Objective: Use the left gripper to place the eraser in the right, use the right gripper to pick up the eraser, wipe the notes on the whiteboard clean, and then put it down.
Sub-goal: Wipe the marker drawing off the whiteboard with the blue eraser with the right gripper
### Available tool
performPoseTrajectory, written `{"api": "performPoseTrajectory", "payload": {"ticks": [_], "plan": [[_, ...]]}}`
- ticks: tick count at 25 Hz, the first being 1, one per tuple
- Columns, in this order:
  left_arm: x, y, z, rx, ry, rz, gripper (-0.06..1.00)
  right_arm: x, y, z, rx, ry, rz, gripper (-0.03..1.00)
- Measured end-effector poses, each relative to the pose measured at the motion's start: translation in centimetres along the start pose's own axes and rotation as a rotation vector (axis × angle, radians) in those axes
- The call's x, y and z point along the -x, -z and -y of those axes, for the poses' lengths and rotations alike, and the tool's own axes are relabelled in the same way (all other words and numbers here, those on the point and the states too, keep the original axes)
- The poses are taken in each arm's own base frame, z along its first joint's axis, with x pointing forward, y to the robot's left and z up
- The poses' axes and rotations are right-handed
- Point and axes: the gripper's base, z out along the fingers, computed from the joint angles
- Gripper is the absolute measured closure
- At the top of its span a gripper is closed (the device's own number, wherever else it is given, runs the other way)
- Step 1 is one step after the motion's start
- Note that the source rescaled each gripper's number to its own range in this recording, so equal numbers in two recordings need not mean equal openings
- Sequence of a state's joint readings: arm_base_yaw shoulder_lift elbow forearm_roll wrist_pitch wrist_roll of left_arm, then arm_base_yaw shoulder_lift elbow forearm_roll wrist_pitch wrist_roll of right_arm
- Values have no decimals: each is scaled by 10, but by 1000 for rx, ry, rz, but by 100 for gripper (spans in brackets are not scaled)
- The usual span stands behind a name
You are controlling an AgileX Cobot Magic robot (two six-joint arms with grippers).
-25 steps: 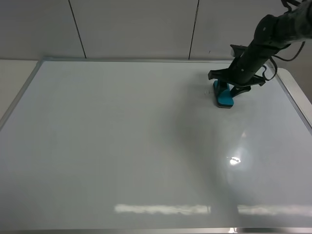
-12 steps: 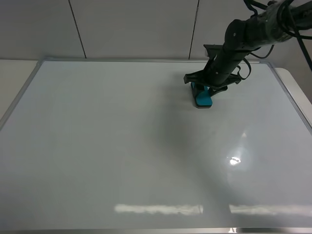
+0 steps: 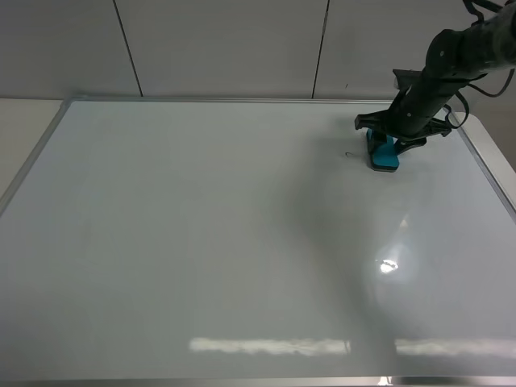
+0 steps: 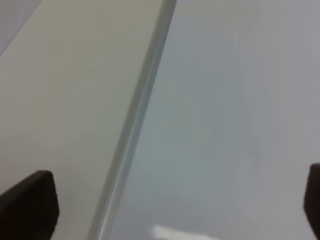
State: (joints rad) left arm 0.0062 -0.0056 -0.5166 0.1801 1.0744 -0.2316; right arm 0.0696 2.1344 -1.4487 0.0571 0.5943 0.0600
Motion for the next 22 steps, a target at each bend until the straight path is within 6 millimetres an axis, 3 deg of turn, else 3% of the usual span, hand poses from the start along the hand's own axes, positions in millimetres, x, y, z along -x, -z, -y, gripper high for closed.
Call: {"api": "performPoseTrajectory", "payload": {"ticks": [3, 7, 9, 11, 12, 14, 18, 22], "plan": [[0, 0, 0, 0, 0, 0, -6, 1, 0, 12, -11, -24, -6, 97], [0, 0, 0, 0, 0, 0, -6, -1, 0, 3, -6, 8, -11, 97], [0, 0, 0, 0, -1, 0, -6, -4, 0, -17, 11, 51, -19, 97], [0, 0, 0, 0, -1, 0, -6, -10, 0, -50, 48, 105, -25, 97], [0, 0, 0, 0, -1, 0, -6, -18, 0, -81, 83, 145, -30, 97], [0, 0, 0, 0, -1, 0, -6, -24, -4, -108, 104, 177, -45, 97], [0, 0, 0, 0, -1, 0, -6, -21, -13, -133, 106, 223, -90, 97], [0, 0, 0, 0, -1, 0, -6, -18, -14, -134, 98, 232, -101, 97]]}}
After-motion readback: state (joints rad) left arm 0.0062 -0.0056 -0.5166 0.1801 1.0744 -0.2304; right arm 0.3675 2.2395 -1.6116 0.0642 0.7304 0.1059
